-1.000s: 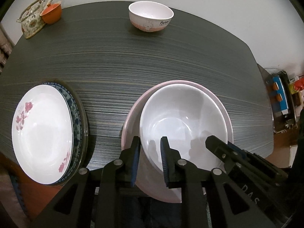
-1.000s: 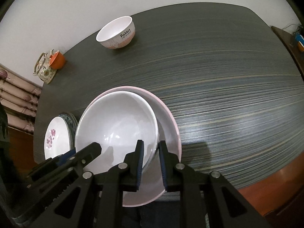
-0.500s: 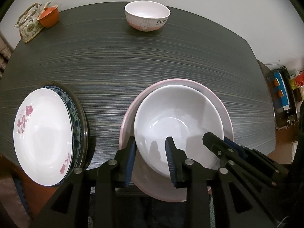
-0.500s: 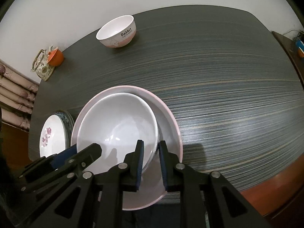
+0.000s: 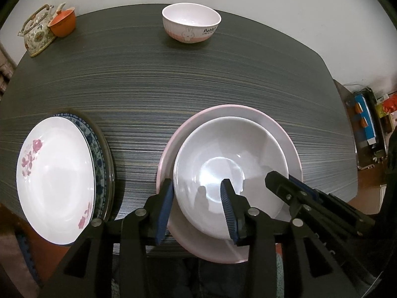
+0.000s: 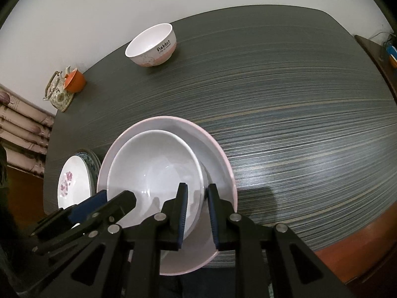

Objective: Organize plates and bowls
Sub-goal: 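Open both tools to release the 'Dog' bowl and pull them back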

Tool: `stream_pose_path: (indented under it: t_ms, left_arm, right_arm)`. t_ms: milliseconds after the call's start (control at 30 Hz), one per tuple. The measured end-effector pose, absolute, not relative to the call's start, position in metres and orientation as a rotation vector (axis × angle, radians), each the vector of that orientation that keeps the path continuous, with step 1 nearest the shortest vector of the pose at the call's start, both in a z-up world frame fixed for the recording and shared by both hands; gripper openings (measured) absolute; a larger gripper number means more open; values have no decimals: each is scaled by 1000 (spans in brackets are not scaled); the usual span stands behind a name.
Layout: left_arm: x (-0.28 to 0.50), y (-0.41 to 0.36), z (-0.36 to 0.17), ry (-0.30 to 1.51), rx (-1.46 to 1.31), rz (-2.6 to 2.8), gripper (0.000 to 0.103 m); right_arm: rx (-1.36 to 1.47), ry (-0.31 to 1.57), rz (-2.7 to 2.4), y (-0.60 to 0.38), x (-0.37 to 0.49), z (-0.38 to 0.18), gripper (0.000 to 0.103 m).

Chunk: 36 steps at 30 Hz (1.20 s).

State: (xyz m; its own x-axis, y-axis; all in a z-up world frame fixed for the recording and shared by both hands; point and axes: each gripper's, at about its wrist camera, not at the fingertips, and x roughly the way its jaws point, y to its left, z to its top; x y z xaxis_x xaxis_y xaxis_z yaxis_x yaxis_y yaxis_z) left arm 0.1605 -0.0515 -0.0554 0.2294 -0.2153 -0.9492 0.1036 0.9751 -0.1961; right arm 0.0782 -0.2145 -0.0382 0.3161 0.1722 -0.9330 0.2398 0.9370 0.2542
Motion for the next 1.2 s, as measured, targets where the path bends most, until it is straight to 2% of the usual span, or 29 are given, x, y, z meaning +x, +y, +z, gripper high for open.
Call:
stream_pose_path:
  t_ms: [267,433,800,1200]
  left_arm:
    - [160,-45,-51,1310,-110,-231,38]
    - [162,-43,-43,1278,-110,-239,39]
    - [162,-42,-29,1230,-149,-285,51]
    - [170,-28,-21,1183,-181,-277,54]
  right_arm:
    - [367,1246,-46,-214,79,-34,19]
    - [363,1222,-46,-216,79,-27,23]
    - [367,1194,-28,-223,79,-17,25]
    - [382,1147,32,-239,83,-8,26]
